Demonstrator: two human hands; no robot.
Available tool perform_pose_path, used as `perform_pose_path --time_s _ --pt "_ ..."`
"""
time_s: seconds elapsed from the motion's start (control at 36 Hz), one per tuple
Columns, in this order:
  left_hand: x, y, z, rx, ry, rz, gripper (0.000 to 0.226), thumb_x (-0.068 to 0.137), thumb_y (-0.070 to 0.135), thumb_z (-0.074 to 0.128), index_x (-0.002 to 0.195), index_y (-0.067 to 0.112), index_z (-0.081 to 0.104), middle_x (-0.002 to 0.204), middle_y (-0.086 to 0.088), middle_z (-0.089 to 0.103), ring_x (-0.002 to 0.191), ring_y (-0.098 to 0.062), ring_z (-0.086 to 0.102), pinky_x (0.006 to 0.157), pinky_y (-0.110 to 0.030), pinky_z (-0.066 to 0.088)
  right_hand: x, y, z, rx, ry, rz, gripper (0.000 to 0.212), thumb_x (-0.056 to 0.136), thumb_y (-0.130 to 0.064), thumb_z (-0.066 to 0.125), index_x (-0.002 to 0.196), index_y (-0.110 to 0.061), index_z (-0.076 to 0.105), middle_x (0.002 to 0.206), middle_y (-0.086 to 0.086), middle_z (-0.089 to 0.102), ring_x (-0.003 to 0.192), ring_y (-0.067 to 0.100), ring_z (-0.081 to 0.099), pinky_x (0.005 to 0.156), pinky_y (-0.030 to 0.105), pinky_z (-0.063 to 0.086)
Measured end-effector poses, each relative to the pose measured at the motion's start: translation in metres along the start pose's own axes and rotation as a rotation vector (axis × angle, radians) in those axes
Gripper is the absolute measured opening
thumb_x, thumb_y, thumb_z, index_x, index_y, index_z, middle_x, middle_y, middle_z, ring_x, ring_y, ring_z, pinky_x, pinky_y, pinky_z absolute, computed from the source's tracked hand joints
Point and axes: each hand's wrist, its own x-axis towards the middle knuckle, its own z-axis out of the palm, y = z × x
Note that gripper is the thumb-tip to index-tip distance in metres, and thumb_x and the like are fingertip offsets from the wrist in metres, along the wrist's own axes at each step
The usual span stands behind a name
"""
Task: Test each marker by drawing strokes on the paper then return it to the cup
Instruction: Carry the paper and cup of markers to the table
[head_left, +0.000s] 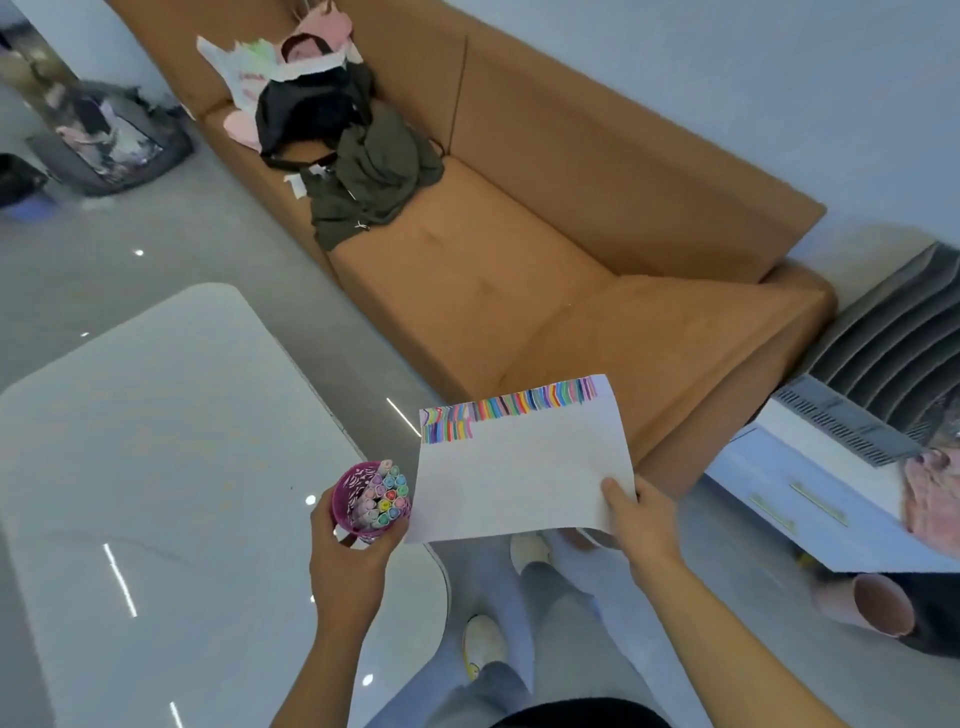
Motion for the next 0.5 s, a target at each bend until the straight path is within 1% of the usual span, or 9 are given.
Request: perform_pose_path --time_s 0.03,0.11,0.17,0.25,0.28,0.33,0.39,0.44,0.5 --pt "0.007 0.003 0.003 -0.008 0.014 -0.002 0.081 0.067 0.027 0.093 0.129 0.049 0.046 0.12 0.022 0.056 0.113 -0.02 0.061 0.075 -0.021 0.055 0.009 -0.007 0.004 -0.006 -0.014 -0.001 0.009 0.099 -0.016 0.061 0.096 -0.021 0.068 0.092 -0.003 0.069 0.08 0.011 0.061 0.066 0.031 0.049" --pt "0.024 0.013 0.013 -0.022 0.049 -0.012 0.081 0.067 0.028 0.093 0.129 0.048 0.046 0.118 0.03 0.055 0.112 -0.018 0.06 0.079 -0.026 0.056 0.036 -0.028 0.015 -0.056 -0.048 -0.029 0.008 0.099 -0.017 0.061 0.097 -0.02 0.068 0.091 -0.002 0.068 0.079 0.011 0.06 0.064 0.023 0.045" --pt "0.035 0.02 0.021 -0.033 0.083 -0.033 0.082 0.067 0.028 0.093 0.131 0.046 0.045 0.12 0.025 0.056 0.111 -0.019 0.061 0.081 -0.029 0.056 0.055 -0.043 0.024 -0.07 -0.083 -0.047 0.008 0.099 -0.017 0.06 0.097 -0.019 0.068 0.092 -0.002 0.069 0.08 0.012 0.061 0.064 0.022 0.046" --pt "0.05 0.029 0.031 -0.048 0.156 -0.074 0.085 0.067 0.028 0.093 0.135 0.043 0.044 0.129 0.013 0.055 0.112 -0.023 0.061 0.078 -0.026 0.055 0.081 -0.065 0.039 -0.089 -0.141 -0.06 0.017 0.099 -0.016 0.06 0.086 -0.022 0.067 0.087 -0.003 0.07 0.076 0.013 0.061 0.064 0.026 0.048" --pt "0.055 0.031 0.034 -0.058 0.175 -0.078 0.085 0.067 0.028 0.092 0.136 0.042 0.044 0.13 0.012 0.054 0.112 -0.023 0.061 0.078 -0.026 0.055 0.09 -0.073 0.044 -0.093 -0.161 -0.061 0.019 0.099 -0.015 0.06 0.084 -0.024 0.067 0.087 -0.005 0.07 0.076 0.011 0.062 0.064 0.027 0.049" --pt "0.063 0.034 0.04 -0.07 0.209 -0.073 0.084 0.068 0.028 0.092 0.135 0.043 0.045 0.131 0.013 0.054 0.113 -0.023 0.061 0.079 -0.026 0.056 0.107 -0.089 0.056 -0.092 -0.193 -0.068 0.019 0.099 -0.014 0.061 0.085 -0.025 0.068 0.088 -0.009 0.071 0.078 0.008 0.064 0.065 0.026 0.05" --pt "0.075 0.033 0.043 -0.084 0.259 -0.112 0.082 0.068 0.026 0.093 0.133 0.043 0.046 0.129 0.014 0.054 0.113 -0.023 0.061 0.081 -0.028 0.057 0.125 -0.105 0.075 -0.137 -0.242 -0.089 0.016 0.099 -0.015 0.061 0.088 -0.023 0.069 0.089 -0.008 0.072 0.078 0.009 0.064 0.066 0.027 0.051" --pt "0.079 0.033 0.045 -0.094 0.284 -0.126 0.082 0.067 0.026 0.093 0.132 0.044 0.046 0.13 0.013 0.055 0.114 -0.024 0.061 0.083 -0.031 0.058 0.134 -0.114 0.085 -0.178 -0.266 -0.095 0.016 0.098 -0.016 0.062 0.086 -0.022 0.07 0.087 -0.005 0.073 0.077 0.013 0.064 0.069 0.032 0.051" --pt "0.081 0.032 0.044 -0.091 0.291 -0.124 0.082 0.067 0.027 0.093 0.132 0.044 0.046 0.131 0.011 0.055 0.114 -0.024 0.06 0.082 -0.03 0.057 0.139 -0.117 0.093 -0.18 -0.272 -0.099 0.016 0.098 -0.018 0.062 0.086 -0.022 0.071 0.087 -0.005 0.073 0.076 0.012 0.065 0.069 0.032 0.052"
